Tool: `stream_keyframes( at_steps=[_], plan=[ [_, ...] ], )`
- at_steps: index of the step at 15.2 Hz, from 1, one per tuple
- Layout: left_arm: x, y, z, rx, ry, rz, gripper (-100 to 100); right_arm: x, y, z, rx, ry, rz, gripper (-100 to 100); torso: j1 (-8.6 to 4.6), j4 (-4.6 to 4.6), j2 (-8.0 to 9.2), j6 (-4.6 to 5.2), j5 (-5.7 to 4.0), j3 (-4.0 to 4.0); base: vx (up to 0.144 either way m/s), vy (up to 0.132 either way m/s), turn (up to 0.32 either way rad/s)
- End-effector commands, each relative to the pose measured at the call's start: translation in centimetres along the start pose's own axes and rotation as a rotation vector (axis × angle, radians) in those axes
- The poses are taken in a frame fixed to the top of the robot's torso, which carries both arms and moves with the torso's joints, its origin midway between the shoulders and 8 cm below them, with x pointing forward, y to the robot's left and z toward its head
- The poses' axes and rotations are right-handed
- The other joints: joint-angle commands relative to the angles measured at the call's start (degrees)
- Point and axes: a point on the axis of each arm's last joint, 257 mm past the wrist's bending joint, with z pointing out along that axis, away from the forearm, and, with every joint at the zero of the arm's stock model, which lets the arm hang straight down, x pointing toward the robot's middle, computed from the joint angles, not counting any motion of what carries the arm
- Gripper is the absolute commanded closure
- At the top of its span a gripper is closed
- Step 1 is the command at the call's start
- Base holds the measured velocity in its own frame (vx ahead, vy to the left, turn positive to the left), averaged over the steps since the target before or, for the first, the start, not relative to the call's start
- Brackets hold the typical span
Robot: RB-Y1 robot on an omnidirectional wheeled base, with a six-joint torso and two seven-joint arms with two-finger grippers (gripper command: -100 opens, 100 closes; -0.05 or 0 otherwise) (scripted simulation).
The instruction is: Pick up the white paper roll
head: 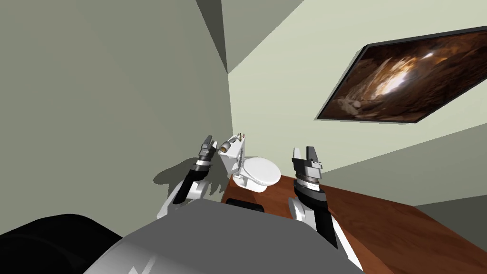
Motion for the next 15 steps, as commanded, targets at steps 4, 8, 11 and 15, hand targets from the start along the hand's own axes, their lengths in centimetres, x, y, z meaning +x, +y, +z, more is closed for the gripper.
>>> stream_keyframes(
  at_steps=[4, 8, 11, 15],
  plan=[
    [0.7, 2.6, 0.5, -0.085, 0.030, 0.010, -100, 0.0, 0.0, 0.0, 0.000, 0.000, 0.000, 0, 0.01, 0.00, -0.01, 0.00, 0.00, -0.01, -0.027, -0.024, 0.091],
    [1.0, 4.1, 0.6, -0.133, 0.040, 0.012, -100, 0.0, 0.0, 0.0, 0.000, 0.000, 0.000, 0, 0.01, 0.00, -0.02, 0.00, 0.00, -0.01, -0.027, -0.022, 0.067],
    [1.3, 5.6, 0.7, -0.181, 0.045, 0.012, -100, 0.0, 0.0, 0.0, 0.000, 0.000, 0.000, 0, 0.05, 0.00, -0.01, 0.01, 0.01, 0.00, -0.030, -0.013, 0.066],
    [1.6, 7.7, 0.6, -0.249, 0.049, 0.010, -100, 0.0, 0.0, 0.0, 0.000, 0.000, 0.000, 0, 0.10, -0.01, -0.04, 0.01, 0.02, -0.02, -0.020, -0.001, 0.033]
  ],
)
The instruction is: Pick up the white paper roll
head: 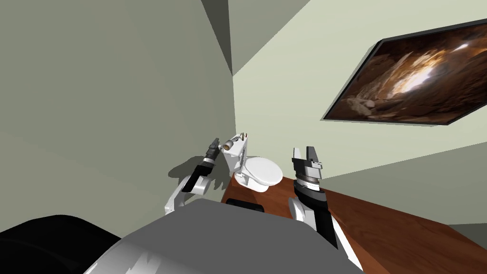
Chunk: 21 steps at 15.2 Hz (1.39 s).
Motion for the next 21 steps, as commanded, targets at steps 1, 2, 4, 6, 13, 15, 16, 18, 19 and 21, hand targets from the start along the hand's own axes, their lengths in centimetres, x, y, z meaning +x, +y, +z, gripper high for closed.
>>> stream_keyframes(
  at_steps=[1, 2, 4, 6, 13, 15, 16, 18, 19, 21],
  plan=[
    [0.3, 1.3, 0.3, -0.042, 0.001, -0.003, -100, 0.0, 0.0, 0.0, 0.000, 0.000, 0.000, 0, 0.00, 0.00, 0.00, 0.00, 0.00, 0.00, -0.013, 0.007, 0.015],
    [0.3, 1.3, 0.3, -0.042, 0.001, -0.003, -100, 0.0, 0.0, 0.0, 0.000, 0.000, 0.000, 0, 0.01, 0.00, -0.01, 0.00, 0.00, -0.01, -0.008, 0.009, 0.005],
    [0.5, 2.6, 0.5, -0.082, 0.002, -0.007, -100, 0.0, 0.0, 0.0, 0.000, 0.000, 0.000, 0, 0.03, -0.01, -0.05, 0.01, 0.01, -0.03, 0.000, 0.013, -0.015],
    [0.7, 3.9, 0.6, -0.119, 0.002, -0.010, -100, 0.0, 0.0, 0.0, 0.000, 0.000, 0.000, 0, 0.08, -0.02, -0.10, 0.02, 0.02, -0.06, 0.011, 0.028, -0.065],
    [1.4, 8.9, 0.4, -0.245, 0.002, -0.008, -100, 0.0, 0.0, 0.0, 0.000, 0.000, 0.000, 0, 0.44, -0.08, -0.37, 0.05, 0.09, -0.21, 0.056, 0.081, -0.180],
    [1.5, 10.1, 0.2, -0.274, 0.004, -0.001, -100, 0.0, 0.0, 0.0, 0.000, 0.000, 0.000, 0, 0.51, -0.10, -0.47, 0.03, 0.11, -0.27, 0.079, 0.119, -0.203],
    [1.5, 10.7, 0.1, -0.288, 0.006, 0.004, -100, 0.0, 0.0, 0.0, 0.000, 0.000, 0.000, 0, 0.50, -0.10, -0.45, 0.02, 0.11, -0.26, 0.062, 0.112, -0.171],
    [1.5, 12.4, -0.3, -0.326, 0.012, 0.021, -100, 0.0, 0.0, 0.0, 0.000, 0.000, 0.000, 0, 0.43, -0.09, -0.41, 0.02, 0.10, -0.24, 0.057, 0.100, -0.225],
    [1.5, 13.3, -0.6, -0.346, 0.016, 0.031, -100, 0.0, 0.0, 0.0, 0.000, 0.000, 0.000, 0, 0.44, -0.09, -0.40, 0.04, 0.10, -0.23, 0.051, 0.129, -0.284],
    [1.6, 12.9, -0.5, -0.338, 0.015, 0.028, -100, 0.0, 0.0, 0.0, 0.000, 0.000, 0.000, 0, 0.53, -0.08, -0.35, 0.02, 0.11, -0.20, 0.028, 0.109, -0.167]
  ],
)
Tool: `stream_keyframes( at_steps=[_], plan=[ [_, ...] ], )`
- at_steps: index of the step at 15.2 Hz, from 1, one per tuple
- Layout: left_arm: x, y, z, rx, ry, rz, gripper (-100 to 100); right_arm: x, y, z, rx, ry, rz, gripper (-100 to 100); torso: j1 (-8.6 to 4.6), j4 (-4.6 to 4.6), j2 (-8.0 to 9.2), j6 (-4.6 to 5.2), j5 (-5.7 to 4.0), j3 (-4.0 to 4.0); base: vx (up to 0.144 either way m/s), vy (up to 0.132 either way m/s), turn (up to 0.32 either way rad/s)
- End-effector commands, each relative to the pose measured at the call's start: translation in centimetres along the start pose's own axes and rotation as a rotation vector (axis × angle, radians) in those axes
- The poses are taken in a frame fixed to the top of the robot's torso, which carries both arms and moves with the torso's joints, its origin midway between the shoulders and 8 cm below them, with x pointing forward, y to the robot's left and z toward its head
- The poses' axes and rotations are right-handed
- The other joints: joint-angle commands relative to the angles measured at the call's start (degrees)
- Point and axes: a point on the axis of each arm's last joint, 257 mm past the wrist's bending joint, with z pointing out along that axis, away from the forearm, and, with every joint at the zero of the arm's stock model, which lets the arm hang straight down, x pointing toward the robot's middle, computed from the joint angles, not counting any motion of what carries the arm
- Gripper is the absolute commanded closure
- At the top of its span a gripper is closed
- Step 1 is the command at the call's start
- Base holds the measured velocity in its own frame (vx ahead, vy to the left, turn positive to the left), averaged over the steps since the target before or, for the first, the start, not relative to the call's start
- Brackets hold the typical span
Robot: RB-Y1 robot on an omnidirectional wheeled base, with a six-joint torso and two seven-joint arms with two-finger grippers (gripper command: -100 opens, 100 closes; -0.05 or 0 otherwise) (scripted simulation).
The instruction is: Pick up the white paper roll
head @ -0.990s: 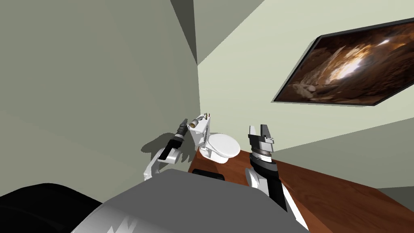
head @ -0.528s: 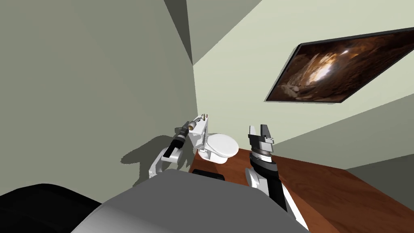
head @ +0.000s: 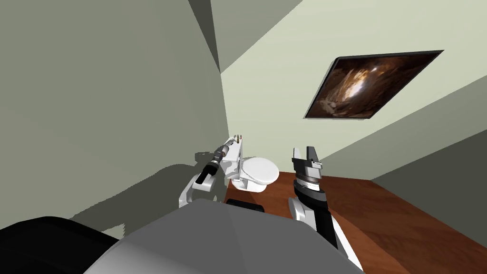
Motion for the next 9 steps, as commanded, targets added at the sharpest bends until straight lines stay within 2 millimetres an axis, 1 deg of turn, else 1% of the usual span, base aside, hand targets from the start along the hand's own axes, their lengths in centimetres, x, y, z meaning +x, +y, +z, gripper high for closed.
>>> stream_keyframes(
  at_steps=[1, 2, 3, 4, 6, 9],
  plan=[
    [-0.27, -0.80, -0.19, 0.005, -0.004, 0.006, -100, 0.00, 0.00, 0.00, 0.000, 0.000, 0.000, 0, 0.00, 0.00, 0.00, 0.00, 0.00, 0.00, 0.056, 0.024, -0.025],
    [-0.34, -1.02, -0.24, 0.006, -0.005, 0.008, -100, 0.00, 0.00, 0.00, 0.000, 0.000, 0.000, 0, -0.19, 0.00, -0.06, 0.00, -0.04, -0.02, 0.103, -0.004, -0.027],
    [-0.22, -0.63, -0.19, 0.005, -0.003, 0.005, -100, 0.00, 0.00, 0.00, 0.000, 0.000, 0.000, 0, -0.35, -0.02, -0.18, 0.00, -0.08, -0.09, 0.066, -0.004, -0.006],
    [-0.27, -0.71, -0.21, 0.005, -0.003, 0.006, 100, 0.00, 0.00, 0.00, 0.000, 0.000, 0.000, 0, -0.42, -0.03, -0.16, 0.00, -0.10, -0.09, 0.022, 0.001, 0.001],
    [-0.27, -0.39, -0.26, -0.003, -0.003, 0.006, 100, 0.00, 0.00, 0.00, 0.000, 0.000, 0.000, 0, -0.49, 0.10, 0.03, 0.02, -0.16, 0.06, 0.005, 0.001, 0.002],
    [-0.26, -0.44, -0.24, -0.002, -0.003, 0.007, 100, 0.00, 0.00, 0.00, 0.000, 0.000, 0.000, 0, -0.47, 0.12, 0.18, 0.00, -0.11, 0.15, 0.002, 0.001, -0.001]
  ],
)
